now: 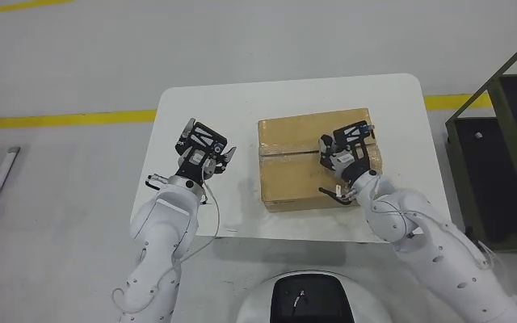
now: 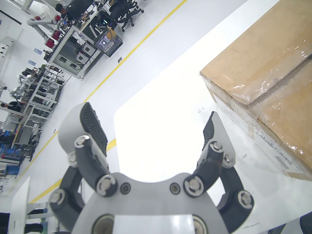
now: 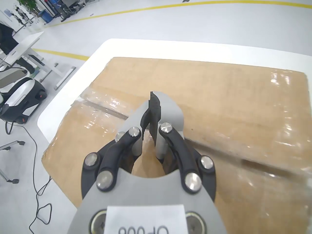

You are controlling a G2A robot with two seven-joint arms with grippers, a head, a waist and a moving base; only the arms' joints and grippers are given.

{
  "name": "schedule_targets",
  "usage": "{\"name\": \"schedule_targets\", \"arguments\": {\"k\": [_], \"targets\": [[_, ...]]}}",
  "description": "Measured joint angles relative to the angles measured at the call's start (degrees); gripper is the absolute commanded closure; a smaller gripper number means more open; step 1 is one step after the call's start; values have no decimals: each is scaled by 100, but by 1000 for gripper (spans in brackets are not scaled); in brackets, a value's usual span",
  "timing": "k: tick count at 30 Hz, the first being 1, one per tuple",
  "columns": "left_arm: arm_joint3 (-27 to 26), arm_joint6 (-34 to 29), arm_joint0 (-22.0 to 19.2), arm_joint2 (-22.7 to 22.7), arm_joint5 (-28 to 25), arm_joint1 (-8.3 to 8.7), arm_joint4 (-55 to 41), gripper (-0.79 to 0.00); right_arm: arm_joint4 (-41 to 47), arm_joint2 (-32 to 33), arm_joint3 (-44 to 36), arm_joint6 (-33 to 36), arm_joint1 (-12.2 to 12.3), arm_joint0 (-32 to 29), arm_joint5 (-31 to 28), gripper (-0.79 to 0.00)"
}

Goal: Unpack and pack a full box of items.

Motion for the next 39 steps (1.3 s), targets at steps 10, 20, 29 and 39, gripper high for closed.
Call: {"name": "schedule_targets", "arguments": {"k": [10,20,29,39], "targets": [[0,0,0,0,0,0,0,-785,54,895,-212,162,85,-479,180,0],[0,0,0,0,0,0,0,-785,25,1608,-393,243,147,-786,70,0],[0,0,0,0,0,0,0,-785,423,2283,-813,-79,157,-1141,110,0],[0,0,0,0,0,0,0,-785,244,491,-923,109,-56,-184,-566,0]]}}
